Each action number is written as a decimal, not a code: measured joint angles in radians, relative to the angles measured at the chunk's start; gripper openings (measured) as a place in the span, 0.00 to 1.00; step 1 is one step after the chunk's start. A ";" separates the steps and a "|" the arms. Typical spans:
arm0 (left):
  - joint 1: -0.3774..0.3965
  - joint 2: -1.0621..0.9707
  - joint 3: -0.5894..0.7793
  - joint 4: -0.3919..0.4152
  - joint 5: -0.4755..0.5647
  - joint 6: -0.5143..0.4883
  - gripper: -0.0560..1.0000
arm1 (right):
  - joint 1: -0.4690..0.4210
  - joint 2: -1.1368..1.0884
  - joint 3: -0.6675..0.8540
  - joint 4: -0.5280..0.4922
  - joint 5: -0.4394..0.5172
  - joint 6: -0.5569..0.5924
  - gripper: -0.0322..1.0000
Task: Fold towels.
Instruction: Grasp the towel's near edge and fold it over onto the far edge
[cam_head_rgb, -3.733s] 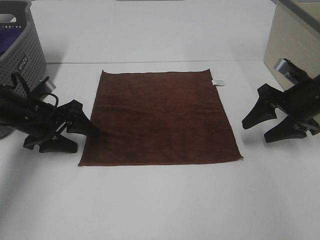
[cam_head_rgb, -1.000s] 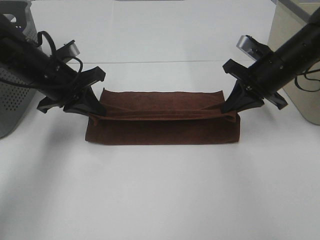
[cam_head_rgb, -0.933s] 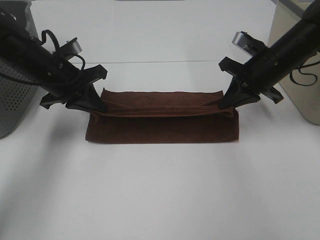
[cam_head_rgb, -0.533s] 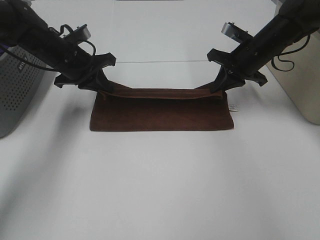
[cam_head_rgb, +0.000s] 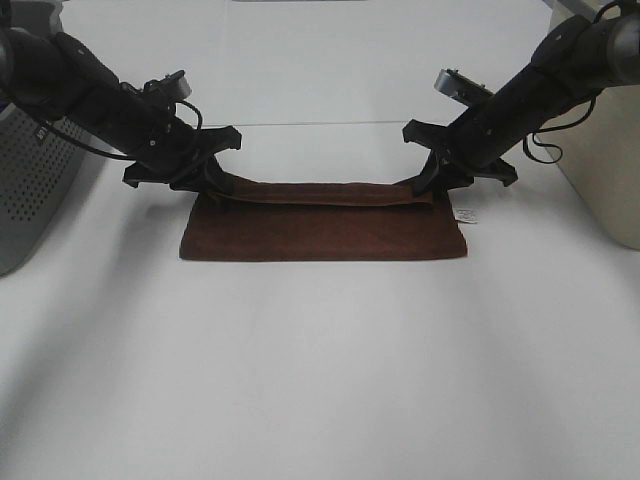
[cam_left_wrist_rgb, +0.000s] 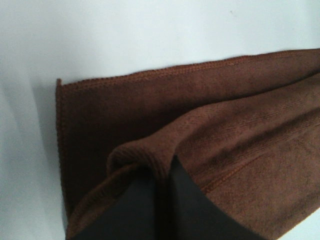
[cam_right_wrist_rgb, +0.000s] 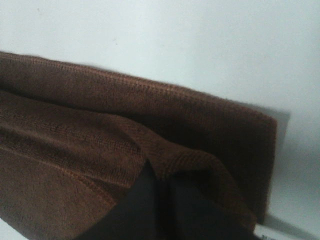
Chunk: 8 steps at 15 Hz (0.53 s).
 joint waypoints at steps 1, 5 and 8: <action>-0.003 0.001 0.000 0.001 -0.009 0.001 0.13 | 0.000 0.001 0.000 -0.002 -0.006 0.000 0.09; -0.015 0.001 0.000 0.016 -0.034 0.001 0.56 | -0.006 0.001 -0.005 -0.025 0.007 0.000 0.60; -0.019 0.001 -0.051 0.043 0.081 0.001 0.69 | -0.006 -0.002 -0.011 -0.011 0.060 0.000 0.79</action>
